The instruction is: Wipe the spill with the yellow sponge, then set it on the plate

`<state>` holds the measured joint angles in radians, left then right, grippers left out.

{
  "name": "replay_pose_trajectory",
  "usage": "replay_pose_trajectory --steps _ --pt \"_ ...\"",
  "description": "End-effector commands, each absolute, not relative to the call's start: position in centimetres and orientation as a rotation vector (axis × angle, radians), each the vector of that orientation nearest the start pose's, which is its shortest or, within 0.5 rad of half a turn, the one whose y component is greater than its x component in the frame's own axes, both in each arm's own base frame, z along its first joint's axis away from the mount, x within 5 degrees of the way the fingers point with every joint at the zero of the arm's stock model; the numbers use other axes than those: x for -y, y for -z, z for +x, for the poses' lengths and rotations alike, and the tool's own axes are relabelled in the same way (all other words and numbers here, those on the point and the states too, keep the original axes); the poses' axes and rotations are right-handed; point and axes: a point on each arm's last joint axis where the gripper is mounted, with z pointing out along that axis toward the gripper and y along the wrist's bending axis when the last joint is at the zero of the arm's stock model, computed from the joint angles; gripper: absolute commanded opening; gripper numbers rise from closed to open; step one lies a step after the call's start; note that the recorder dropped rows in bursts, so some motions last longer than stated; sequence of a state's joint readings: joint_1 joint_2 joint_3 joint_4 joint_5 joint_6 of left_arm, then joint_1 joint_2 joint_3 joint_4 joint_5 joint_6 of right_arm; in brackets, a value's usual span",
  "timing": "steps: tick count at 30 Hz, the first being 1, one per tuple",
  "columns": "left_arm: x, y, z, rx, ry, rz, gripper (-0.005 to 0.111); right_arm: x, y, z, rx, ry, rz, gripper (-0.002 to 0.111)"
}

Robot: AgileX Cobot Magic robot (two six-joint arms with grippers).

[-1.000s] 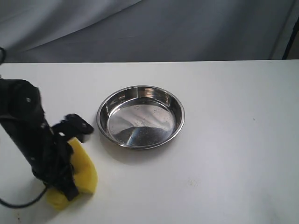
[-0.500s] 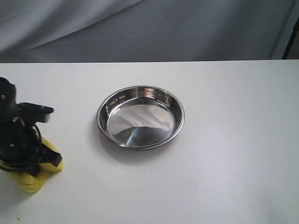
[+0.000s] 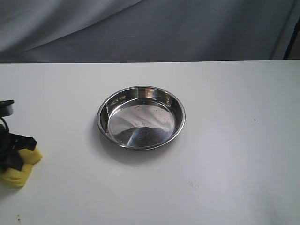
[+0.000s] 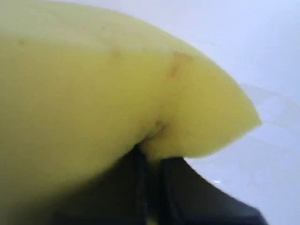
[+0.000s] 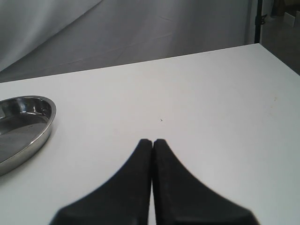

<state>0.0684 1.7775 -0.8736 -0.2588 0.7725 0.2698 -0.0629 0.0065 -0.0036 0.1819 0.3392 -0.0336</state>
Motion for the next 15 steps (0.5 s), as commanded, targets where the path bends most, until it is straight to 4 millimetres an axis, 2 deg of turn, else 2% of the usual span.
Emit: replay_pose_trajectory --steps 1,5,11,13,15 --pt "4.1 -13.5 27.9 -3.083 0.507 0.314 0.0 -0.2 -18.4 5.4 -1.8 -0.104 0.144 0.0" --pt "7.9 -13.5 26.9 -3.056 0.519 0.675 0.0 -0.2 -18.4 5.4 -1.8 -0.104 0.144 0.0" --pt "13.7 -13.5 24.4 -2.882 0.502 1.273 0.0 -0.2 -18.4 5.4 -1.8 -0.105 0.146 0.0" --pt "15.4 -13.5 23.3 -2.842 0.5 1.385 0.0 -0.2 -18.4 5.4 -1.8 -0.105 0.146 0.0" --pt "16.4 -13.5 22.6 -2.875 0.497 1.359 0.0 -0.2 -18.4 5.4 -1.8 -0.105 0.146 0.0"
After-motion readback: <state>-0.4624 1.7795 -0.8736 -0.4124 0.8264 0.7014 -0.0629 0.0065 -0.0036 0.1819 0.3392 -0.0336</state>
